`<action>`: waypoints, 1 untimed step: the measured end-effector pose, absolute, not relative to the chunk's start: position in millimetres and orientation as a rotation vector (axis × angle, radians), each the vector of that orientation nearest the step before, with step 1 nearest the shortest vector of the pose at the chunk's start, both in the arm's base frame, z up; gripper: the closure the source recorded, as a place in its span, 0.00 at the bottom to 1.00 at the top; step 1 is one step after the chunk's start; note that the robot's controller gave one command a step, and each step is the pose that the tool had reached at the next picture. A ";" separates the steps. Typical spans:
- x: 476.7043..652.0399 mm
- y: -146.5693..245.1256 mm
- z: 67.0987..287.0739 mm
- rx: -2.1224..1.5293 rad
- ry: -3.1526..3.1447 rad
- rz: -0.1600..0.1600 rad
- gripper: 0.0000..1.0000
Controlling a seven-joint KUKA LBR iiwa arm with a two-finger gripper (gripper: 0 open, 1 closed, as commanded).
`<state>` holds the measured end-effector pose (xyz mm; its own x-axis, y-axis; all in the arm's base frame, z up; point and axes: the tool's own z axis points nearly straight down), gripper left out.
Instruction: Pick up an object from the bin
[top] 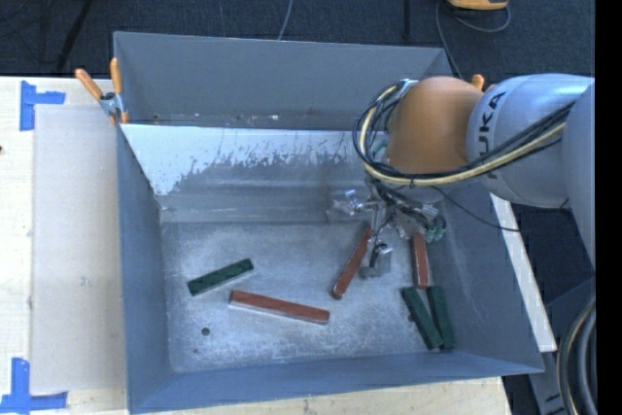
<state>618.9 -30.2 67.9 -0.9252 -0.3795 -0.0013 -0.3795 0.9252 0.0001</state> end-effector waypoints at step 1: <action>619.2 -30.2 67.8 -0.607 3.081 0.000 0.00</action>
Offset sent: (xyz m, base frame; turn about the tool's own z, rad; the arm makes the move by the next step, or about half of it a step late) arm 0.0000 0.0000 0.0000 0.0000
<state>619.2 -30.2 67.8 -0.9253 -0.3793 -0.0012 -0.3793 0.9253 -0.0001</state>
